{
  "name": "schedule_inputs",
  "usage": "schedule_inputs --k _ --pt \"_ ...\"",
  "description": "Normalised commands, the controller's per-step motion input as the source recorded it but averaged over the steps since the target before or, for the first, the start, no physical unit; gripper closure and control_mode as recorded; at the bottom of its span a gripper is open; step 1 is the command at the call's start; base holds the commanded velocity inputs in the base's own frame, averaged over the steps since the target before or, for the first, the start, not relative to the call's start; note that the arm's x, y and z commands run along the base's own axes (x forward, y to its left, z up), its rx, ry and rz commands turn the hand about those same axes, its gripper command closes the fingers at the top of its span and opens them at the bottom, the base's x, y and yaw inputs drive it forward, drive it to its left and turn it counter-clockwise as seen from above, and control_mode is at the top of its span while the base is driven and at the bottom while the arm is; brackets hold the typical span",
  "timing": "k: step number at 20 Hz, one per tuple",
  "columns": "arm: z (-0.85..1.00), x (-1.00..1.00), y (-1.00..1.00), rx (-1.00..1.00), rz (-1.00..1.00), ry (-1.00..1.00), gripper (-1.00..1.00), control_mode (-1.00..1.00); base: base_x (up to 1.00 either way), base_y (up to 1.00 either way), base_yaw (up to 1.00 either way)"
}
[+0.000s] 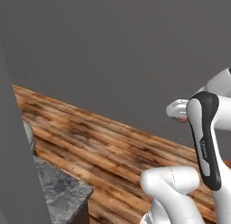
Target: Retrieve the apple and peach from the fridge and place them into the bowl on the dining table.
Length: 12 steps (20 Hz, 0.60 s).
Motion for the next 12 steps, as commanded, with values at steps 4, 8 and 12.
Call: schedule_inputs --k 4,8,12 --pt "0.00 0.00 0.00 0.00 0.00 0.00 1.00 1.00 0.68 0.00 0.76" --pt "0.00 0.00 0.00 0.00 0.00 0.00 1.00 1.00 0.77 0.00 0.75" --pt "0.00 0.00 0.00 0.00 0.00 0.00 1.00 1.00 0.93 0.00 0.75"
